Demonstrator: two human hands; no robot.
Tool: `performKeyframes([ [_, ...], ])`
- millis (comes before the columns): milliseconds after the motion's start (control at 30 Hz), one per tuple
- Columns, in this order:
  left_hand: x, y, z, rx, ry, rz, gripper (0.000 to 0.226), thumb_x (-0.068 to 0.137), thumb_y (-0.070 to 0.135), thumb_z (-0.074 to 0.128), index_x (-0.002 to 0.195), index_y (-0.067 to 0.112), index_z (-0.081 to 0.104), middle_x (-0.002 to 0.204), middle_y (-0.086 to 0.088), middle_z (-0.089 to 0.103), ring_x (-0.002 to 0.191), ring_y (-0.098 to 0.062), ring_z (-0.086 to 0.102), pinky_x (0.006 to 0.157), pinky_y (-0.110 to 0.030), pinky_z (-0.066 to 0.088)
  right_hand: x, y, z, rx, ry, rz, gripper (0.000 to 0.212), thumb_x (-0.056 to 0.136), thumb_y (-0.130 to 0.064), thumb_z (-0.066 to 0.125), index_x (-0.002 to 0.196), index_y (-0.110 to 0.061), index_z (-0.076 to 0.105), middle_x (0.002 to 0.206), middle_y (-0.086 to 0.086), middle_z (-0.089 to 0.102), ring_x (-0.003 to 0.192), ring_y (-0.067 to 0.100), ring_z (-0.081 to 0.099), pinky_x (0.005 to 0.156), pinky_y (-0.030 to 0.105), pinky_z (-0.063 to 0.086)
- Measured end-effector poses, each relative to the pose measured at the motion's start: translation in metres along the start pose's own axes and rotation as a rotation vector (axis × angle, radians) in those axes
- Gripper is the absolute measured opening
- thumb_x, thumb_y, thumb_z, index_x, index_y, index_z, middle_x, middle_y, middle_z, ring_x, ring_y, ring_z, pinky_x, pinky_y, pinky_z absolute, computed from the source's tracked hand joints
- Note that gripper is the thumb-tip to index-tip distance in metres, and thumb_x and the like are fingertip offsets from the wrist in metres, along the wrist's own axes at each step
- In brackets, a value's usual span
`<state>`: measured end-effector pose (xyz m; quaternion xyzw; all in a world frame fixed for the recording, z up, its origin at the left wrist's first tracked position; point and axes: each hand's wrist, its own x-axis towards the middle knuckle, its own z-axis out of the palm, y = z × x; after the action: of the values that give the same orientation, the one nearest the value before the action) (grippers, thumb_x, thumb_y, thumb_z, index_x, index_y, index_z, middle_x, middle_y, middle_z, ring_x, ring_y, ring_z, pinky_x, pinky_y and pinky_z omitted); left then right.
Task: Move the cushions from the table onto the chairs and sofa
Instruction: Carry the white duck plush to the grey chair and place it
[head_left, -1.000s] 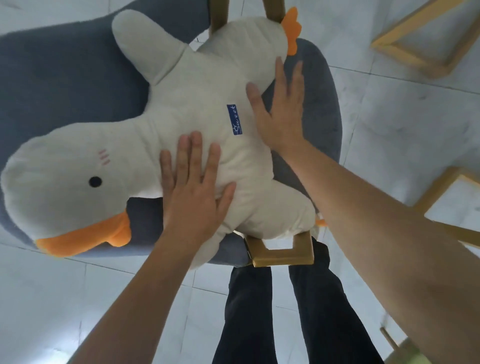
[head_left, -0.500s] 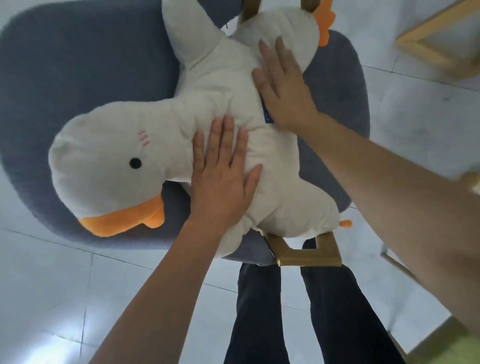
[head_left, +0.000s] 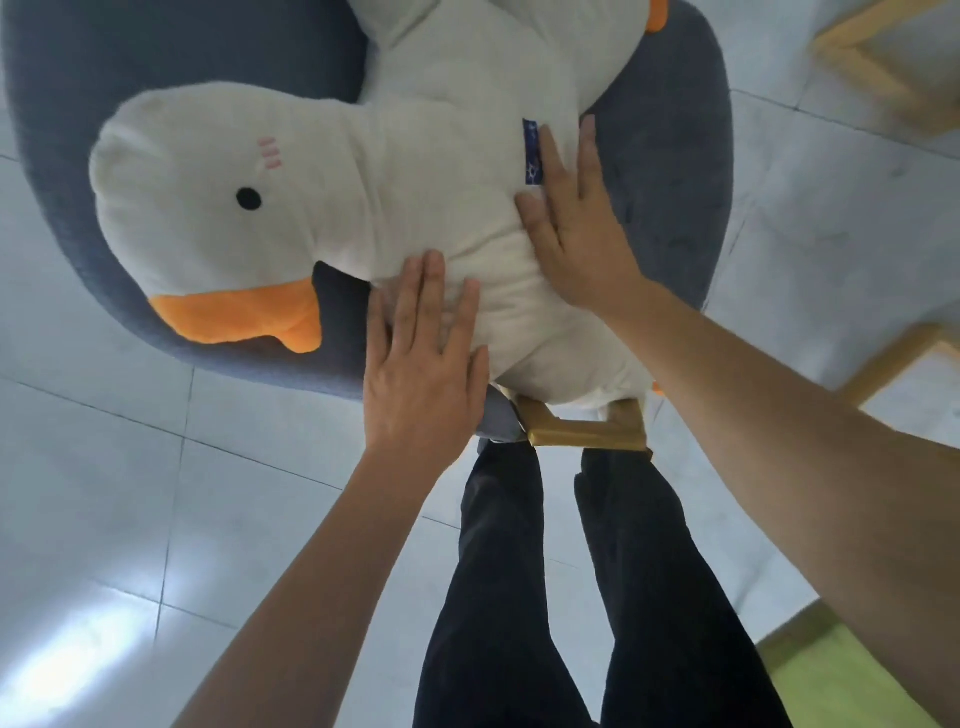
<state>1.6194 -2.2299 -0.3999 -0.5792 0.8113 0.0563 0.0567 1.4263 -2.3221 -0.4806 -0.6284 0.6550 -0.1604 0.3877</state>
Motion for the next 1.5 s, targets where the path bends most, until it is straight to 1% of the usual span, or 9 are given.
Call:
performKeyframes([
  [100,-0.04,0.004,0.002,0.001,-0.027,-0.071,0.056,0.102,0.034,0.054,0.154,0.014,0.045,0.164,-0.024,0.03,0.151,-0.044,0.031,0.117,-0.062,0.028,-0.061,0.027,-0.007,-0.044,-0.278,0.058,0.08,0.102,-0.062,0.041,0.163,-0.035,-0.003,0.171,0.008,-0.02,0.157,0.03,0.019,0.119,0.044,0.033],
  [233,-0.047,0.011,0.012,-0.02,-0.021,-0.115,0.053,0.103,0.031,0.05,0.154,0.018,0.044,0.164,-0.022,0.031,0.148,-0.046,0.032,0.12,-0.06,0.021,-0.108,0.065,-0.007,-0.064,-0.536,0.183,0.101,0.091,-0.069,0.055,0.159,-0.042,-0.014,0.173,0.008,-0.01,0.159,0.029,0.009,0.126,0.042,0.013],
  [433,-0.024,0.013,0.027,0.01,-0.067,-0.16,0.056,0.098,0.027,0.049,0.154,0.02,0.043,0.166,-0.02,0.027,0.148,-0.042,0.035,0.112,-0.055,0.029,-0.086,0.07,0.012,-0.119,-0.494,0.155,0.098,0.093,-0.072,0.047,0.159,-0.039,-0.016,0.171,0.02,0.004,0.157,0.036,0.013,0.125,0.049,0.016],
  [600,-0.026,0.008,0.021,-0.008,-0.07,-0.129,0.055,0.097,0.028,0.055,0.15,0.017,0.048,0.163,-0.023,0.034,0.144,-0.044,0.04,0.107,-0.057,0.035,-0.099,0.065,0.005,-0.118,-0.486,0.235,0.103,0.085,-0.084,0.045,0.156,-0.046,-0.019,0.173,0.01,0.004,0.158,0.032,0.014,0.125,0.053,0.019],
  [800,0.004,0.005,-0.019,0.071,0.091,0.005,0.07,0.1,0.051,0.05,0.16,0.018,0.033,0.165,-0.027,0.022,0.154,-0.044,0.021,0.121,-0.066,0.011,-0.114,0.055,0.002,-0.08,-0.521,0.433,0.128,0.07,-0.085,0.064,0.156,-0.045,-0.022,0.171,0.007,-0.018,0.158,0.037,-0.004,0.124,0.059,0.014],
  [900,0.037,-0.014,-0.013,0.1,-0.015,-0.04,0.074,0.1,0.06,0.039,0.162,0.023,0.024,0.169,-0.025,0.011,0.157,-0.043,0.01,0.12,-0.068,0.002,-0.11,0.055,0.006,-0.071,-0.531,0.453,0.132,0.07,-0.078,0.072,0.155,-0.046,-0.024,0.17,0.009,-0.022,0.158,0.041,-0.005,0.122,0.062,0.014],
  [1200,-0.003,0.004,-0.004,0.056,-0.071,-0.088,0.061,0.103,0.043,0.041,0.16,0.022,0.029,0.169,-0.025,0.012,0.157,-0.042,0.013,0.121,-0.067,0.011,-0.111,0.053,0.01,-0.105,-0.496,0.485,0.128,0.073,-0.074,0.074,0.157,-0.045,-0.018,0.17,0.008,-0.022,0.158,0.04,-0.005,0.122,0.061,0.015],
  [1367,-0.043,-0.007,0.011,-0.056,-0.118,-0.017,0.054,0.104,0.038,0.049,0.153,0.016,0.045,0.165,-0.024,0.028,0.144,-0.046,0.038,0.116,-0.057,0.03,-0.113,0.052,0.006,-0.075,-0.481,0.493,0.126,0.072,-0.075,0.073,0.16,-0.041,-0.01,0.173,0.008,-0.007,0.159,0.036,0.002,0.124,0.058,0.017],
  [1500,-0.038,-0.008,-0.02,-0.346,-0.245,-0.071,0.056,0.105,0.041,0.039,0.153,0.013,0.044,0.164,-0.02,0.032,0.147,-0.042,0.036,0.118,-0.056,0.031,-0.132,0.026,-0.019,0.011,-0.425,0.516,0.101,0.086,-0.075,0.055,0.164,-0.026,0.012,0.17,0.004,0.021,0.156,0.028,0.021,0.124,0.051,0.026],
])
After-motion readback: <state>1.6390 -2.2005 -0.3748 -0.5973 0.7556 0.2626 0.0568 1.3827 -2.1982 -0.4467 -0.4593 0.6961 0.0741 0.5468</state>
